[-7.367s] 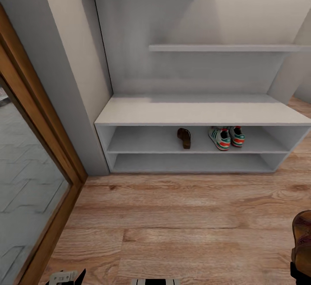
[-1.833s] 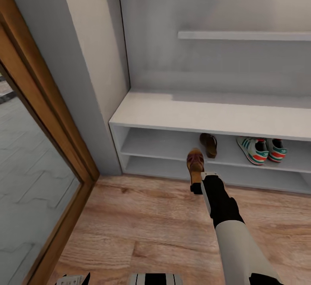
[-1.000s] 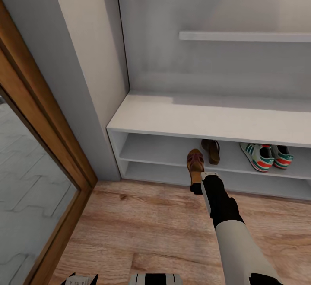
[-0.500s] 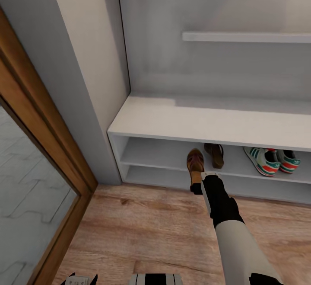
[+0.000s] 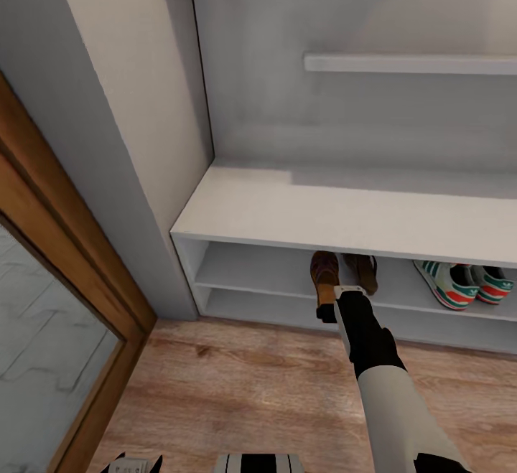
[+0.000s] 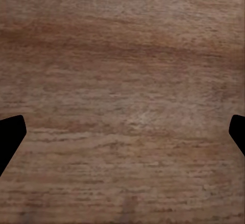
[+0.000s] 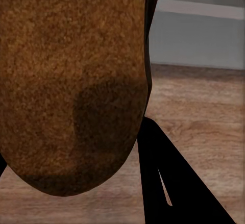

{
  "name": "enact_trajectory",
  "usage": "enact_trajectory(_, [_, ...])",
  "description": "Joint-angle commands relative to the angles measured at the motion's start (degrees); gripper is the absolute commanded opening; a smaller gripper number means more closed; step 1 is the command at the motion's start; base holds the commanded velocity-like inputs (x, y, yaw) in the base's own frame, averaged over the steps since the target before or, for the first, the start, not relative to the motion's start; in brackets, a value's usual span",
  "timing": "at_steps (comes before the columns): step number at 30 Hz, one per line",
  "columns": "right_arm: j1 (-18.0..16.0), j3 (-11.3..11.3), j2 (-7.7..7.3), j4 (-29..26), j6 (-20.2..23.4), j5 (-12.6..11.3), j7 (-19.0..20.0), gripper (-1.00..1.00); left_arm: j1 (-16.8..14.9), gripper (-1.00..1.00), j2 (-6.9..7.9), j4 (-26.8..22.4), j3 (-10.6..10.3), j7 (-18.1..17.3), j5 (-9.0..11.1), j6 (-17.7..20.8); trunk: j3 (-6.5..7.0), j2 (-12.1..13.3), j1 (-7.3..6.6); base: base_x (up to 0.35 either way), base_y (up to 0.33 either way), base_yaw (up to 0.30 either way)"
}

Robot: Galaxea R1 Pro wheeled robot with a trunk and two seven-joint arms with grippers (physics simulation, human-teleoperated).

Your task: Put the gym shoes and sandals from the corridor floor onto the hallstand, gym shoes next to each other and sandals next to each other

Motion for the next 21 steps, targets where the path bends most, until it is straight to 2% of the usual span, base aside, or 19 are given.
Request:
enact_trajectory(1, [0.0,-0.1,0.05,0.0,0.2,-0.3,-0.3,-1.0,0.0,1.0,-0.05,0.0,0.5,-0.4,-0.6,-0.2,-0.04,0.0,-0.01,0.015,-0.007,0.0])
enact_trajectory(4, [0.0,-0.1,0.05,0.0,0.2,-0.3,-0.3,-1.0,0.0,1.0,-0.05,0.0,0.5,-0.4,-0.5,-0.2,-0.04,0.0,-0.01,0.008,-0.004,0.0])
enact_trajectory(12, [0.0,-0.2,0.05,0.0,0.2,-0.3,-0.3,-1.0,0.0,1.0,-0.05,0.0,0.5,-0.4,-0.5,-0.2,-1.86,-0.1,0.2,0.001,0.0,-0.01])
enact_trajectory(21, [0.0,-0.1,0.05,0.0,0.2,-0.3,-0.3,-1.0,0.0,1.0,-0.05,0.0,0.5,-0.4,-0.5,-0.2,-2.27,-0.1,0.2,0.0,0.0,-0.065])
